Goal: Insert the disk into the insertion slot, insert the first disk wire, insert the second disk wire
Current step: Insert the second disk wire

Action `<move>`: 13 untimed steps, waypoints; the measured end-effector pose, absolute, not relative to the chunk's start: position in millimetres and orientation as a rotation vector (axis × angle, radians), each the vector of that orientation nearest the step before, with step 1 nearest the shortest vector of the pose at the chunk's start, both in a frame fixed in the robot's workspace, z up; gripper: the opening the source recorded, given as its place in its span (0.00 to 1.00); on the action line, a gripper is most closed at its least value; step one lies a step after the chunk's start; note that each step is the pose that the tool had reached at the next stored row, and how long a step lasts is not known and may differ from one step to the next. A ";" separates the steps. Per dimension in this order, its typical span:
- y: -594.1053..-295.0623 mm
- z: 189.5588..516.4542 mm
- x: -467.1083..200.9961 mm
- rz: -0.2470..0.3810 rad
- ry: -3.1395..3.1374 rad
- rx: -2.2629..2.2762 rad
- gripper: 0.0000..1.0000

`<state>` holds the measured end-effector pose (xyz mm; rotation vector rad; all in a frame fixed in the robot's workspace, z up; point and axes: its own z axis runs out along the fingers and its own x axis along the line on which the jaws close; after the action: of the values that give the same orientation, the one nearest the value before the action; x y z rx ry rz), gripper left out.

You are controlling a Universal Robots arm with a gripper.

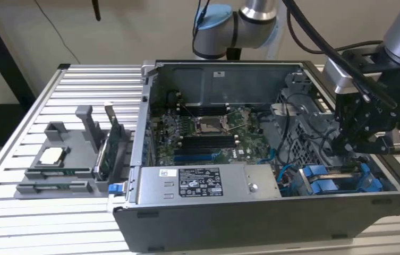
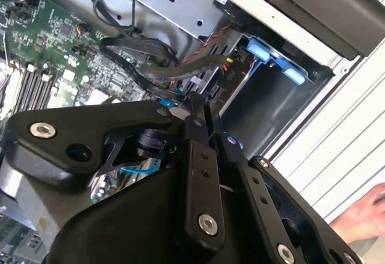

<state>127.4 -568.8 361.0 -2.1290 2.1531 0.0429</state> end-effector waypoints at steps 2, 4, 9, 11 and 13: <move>-568.8 359.3 127.2 0.033 2.148 -2.125 0.16; -568.8 357.9 127.0 0.025 2.144 -2.121 0.16; -568.8 355.4 126.9 0.007 2.135 -2.114 0.16; -568.8 355.4 126.9 0.007 2.135 -2.115 0.16; -568.8 355.1 126.8 0.007 2.134 -2.114 0.16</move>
<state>126.8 -568.8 355.1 -2.1141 2.1343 0.0068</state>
